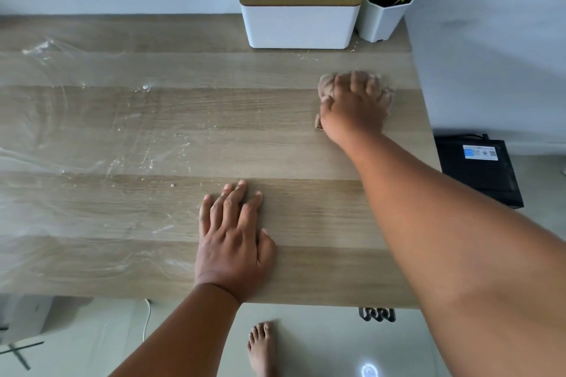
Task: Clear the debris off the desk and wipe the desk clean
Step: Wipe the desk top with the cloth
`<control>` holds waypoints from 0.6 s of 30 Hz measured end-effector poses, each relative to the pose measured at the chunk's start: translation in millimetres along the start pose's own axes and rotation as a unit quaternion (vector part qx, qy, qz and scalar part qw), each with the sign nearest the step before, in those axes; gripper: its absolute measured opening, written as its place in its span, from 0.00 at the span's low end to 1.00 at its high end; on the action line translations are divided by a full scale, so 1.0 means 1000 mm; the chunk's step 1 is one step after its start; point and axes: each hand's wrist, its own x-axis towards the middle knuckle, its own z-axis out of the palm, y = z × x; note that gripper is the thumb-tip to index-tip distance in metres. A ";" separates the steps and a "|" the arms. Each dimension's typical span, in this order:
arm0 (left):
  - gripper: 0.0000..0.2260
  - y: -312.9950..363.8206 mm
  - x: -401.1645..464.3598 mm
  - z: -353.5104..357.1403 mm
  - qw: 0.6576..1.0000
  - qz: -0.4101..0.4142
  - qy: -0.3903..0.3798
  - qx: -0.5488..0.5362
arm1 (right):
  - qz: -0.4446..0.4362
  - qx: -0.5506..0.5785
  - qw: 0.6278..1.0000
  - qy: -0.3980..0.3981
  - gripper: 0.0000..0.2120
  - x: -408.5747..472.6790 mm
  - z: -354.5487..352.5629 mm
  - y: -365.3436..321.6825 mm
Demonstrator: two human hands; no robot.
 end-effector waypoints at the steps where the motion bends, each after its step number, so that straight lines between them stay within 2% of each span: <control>1: 0.27 0.000 0.000 0.000 1.000 -0.001 -0.003 0.000 | -0.025 -0.002 1.000 -0.007 0.29 0.000 0.001 -0.007; 5: 0.27 0.000 0.000 -0.001 1.000 -0.004 -0.012 0.003 | -0.162 -0.025 0.986 -0.011 0.29 -0.033 0.007 0.000; 7: 0.27 0.000 0.000 -0.002 1.000 -0.002 -0.011 0.002 | -0.186 -0.042 0.982 0.009 0.30 -0.056 0.009 0.022; 12: 0.27 0.000 0.000 -0.001 1.000 -0.001 -0.006 -0.001 | -0.046 -0.060 0.997 0.004 0.34 -0.037 -0.003 0.059; 18: 0.27 -0.003 0.000 0.003 1.000 0.005 0.005 -0.006 | 0.034 -0.030 0.999 0.001 0.34 0.029 -0.004 0.004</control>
